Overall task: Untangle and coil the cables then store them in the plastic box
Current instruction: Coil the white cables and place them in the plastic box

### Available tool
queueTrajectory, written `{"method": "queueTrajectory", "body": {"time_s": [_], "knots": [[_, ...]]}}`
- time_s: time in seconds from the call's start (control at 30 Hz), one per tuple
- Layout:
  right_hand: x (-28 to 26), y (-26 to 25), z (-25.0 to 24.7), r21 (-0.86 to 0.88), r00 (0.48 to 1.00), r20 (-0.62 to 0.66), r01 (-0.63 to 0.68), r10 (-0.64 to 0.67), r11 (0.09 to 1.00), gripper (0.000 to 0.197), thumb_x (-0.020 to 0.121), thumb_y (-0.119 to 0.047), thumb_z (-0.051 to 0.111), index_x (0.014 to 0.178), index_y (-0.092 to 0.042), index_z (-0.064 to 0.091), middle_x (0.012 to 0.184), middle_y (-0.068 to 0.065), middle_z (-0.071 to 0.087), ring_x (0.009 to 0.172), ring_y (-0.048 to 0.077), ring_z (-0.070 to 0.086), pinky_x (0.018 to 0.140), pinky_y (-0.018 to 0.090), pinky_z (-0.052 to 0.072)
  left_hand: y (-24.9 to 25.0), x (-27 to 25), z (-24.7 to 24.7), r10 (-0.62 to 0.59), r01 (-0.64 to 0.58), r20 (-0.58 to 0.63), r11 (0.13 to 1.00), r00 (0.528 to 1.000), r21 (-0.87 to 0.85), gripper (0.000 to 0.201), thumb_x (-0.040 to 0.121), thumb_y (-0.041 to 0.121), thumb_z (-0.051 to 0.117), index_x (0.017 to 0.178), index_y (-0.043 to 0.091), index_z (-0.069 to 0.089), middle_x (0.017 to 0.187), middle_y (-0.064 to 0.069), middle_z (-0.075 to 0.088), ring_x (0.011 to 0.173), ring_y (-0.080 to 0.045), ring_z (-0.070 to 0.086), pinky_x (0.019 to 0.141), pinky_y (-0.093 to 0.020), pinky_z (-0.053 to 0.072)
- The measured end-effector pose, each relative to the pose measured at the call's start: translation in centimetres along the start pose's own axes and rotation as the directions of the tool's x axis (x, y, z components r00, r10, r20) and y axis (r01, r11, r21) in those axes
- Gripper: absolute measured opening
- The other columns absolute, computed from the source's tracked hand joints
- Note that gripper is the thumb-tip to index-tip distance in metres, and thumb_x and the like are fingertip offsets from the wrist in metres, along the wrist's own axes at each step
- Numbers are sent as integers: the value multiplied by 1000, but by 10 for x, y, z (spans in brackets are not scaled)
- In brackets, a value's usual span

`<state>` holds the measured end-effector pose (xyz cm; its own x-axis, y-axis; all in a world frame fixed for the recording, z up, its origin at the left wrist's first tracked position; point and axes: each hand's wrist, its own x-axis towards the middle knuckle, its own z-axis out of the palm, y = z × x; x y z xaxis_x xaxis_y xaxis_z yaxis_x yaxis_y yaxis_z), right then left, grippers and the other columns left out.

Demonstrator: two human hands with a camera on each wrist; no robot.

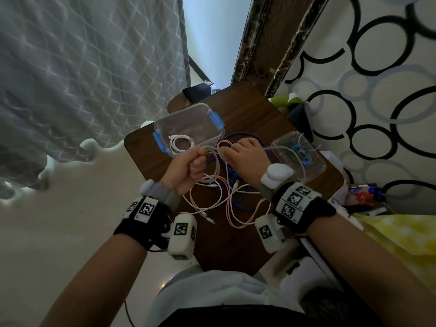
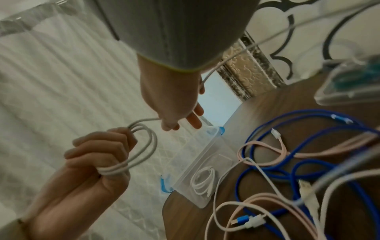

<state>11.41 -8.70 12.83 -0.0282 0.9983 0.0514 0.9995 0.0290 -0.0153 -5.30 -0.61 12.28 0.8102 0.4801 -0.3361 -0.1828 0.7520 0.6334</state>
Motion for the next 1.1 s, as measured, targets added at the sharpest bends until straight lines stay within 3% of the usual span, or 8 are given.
{"method": "queueTrajectory", "body": {"time_s": [0.13, 0.27, 0.37, 0.47, 0.67, 0.8, 1.0, 1.1], "knots": [[-3, -5, 10, 335, 971, 23, -232, 239, 913, 31, 96, -27, 43, 118, -8, 54, 107, 11, 62, 99, 29, 55, 91, 41, 37, -2, 5, 0, 72, -82, -52, 967, 996, -240, 32, 100, 28, 23, 81, 17, 47, 44, 8, 40, 33, -2, 36, 35, -9, 31], [-15, 1, 29, 595, 859, 165, -479, 485, 645, 19, 98, -24, 42, 103, -9, 52, 89, 4, 56, 81, 20, 53, 71, 36, 41, -9, 10, 6, 111, -135, -98, 950, 989, -282, 31, 100, 28, 25, 82, 17, 47, 47, 8, 41, 36, -2, 37, 38, -9, 33], [-19, -1, 40, 627, 864, 205, -477, 460, 616, 22, 99, -27, 40, 100, -11, 54, 78, 2, 56, 68, 17, 52, 65, 36, 42, -7, 13, 11, 155, -191, -159, 950, 975, -248, 29, 100, 26, 28, 83, 16, 49, 52, 8, 46, 41, -1, 42, 43, -12, 40], [-17, -16, 39, 632, 902, 320, -431, 291, 644, 21, 99, -28, 39, 97, -16, 55, 67, -3, 54, 56, 8, 49, 58, 26, 40, -5, 16, 21, 191, -225, -194, 959, 962, -173, 27, 100, 23, 32, 84, 15, 51, 61, 7, 57, 49, -2, 52, 50, -17, 47], [-17, -39, 28, 644, 937, 338, -298, 87, 704, 22, 96, -30, 46, 107, -15, 57, 62, -11, 47, 54, 1, 46, 54, 20, 34, -8, 22, 22, 298, -252, -170, 936, 939, 247, 20, 100, 21, 30, 104, 7, 44, 86, -3, 70, 74, -16, 70, 75, -32, 56], [-19, -27, 19, 556, 949, 309, -231, 59, 798, 20, 93, -26, 53, 103, -11, 62, 77, -5, 58, 66, 4, 48, 63, 19, 36, -11, 21, 1, 440, -191, -96, 563, 893, 804, 17, 100, 21, 29, 101, 8, 41, 96, -9, 68, 87, -12, 68, 82, -28, 54], [-21, 5, -1, 493, 983, 128, -181, 135, 851, 14, 93, -22, 53, 95, -11, 62, 80, -6, 52, 68, 5, 45, 67, 24, 33, -8, 14, -1, 109, -2, -48, 414, 993, 910, 26, 101, 23, 30, 98, 5, 48, 70, -4, 60, 50, -3, 58, 51, -13, 49], [-16, 14, -6, 452, 991, 30, -130, 130, 882, 18, 93, -24, 52, 97, -11, 63, 85, -3, 52, 80, 11, 45, 70, 26, 31, -11, 9, 4, -71, 48, -3, 651, 998, 758, 31, 101, 22, 29, 83, 9, 50, 53, 3, 40, 39, -4, 37, 41, -14, 37]]}}
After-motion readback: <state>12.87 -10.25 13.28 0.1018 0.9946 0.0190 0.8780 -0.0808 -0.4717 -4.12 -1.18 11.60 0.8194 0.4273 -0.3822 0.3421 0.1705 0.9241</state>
